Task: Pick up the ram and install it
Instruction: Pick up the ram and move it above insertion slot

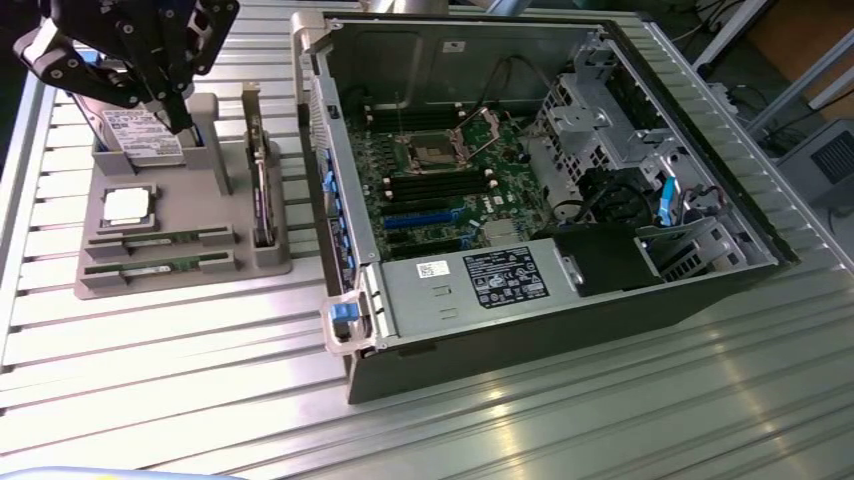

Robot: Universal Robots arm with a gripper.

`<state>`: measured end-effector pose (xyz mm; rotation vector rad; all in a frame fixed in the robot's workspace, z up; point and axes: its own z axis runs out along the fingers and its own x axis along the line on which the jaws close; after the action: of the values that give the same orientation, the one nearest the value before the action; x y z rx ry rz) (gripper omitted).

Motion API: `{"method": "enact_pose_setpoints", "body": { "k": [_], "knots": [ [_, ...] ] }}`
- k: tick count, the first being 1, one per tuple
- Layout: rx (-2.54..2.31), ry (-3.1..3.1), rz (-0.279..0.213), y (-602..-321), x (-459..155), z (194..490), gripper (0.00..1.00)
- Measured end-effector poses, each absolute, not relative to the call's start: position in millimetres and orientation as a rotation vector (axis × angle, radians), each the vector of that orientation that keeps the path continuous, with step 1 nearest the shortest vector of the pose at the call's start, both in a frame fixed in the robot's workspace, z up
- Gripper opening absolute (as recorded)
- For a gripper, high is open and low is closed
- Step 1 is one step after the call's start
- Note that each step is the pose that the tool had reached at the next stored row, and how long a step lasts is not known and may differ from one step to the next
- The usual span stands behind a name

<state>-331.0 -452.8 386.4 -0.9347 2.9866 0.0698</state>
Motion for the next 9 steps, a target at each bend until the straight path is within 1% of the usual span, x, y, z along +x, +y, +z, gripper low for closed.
{"method": "enact_pose_setpoints", "body": {
  "k": [9],
  "knots": [
    [-1.034, 2.956, 0.07, -452.9, -331.1, 385.8, 0.1]
  ]
}}
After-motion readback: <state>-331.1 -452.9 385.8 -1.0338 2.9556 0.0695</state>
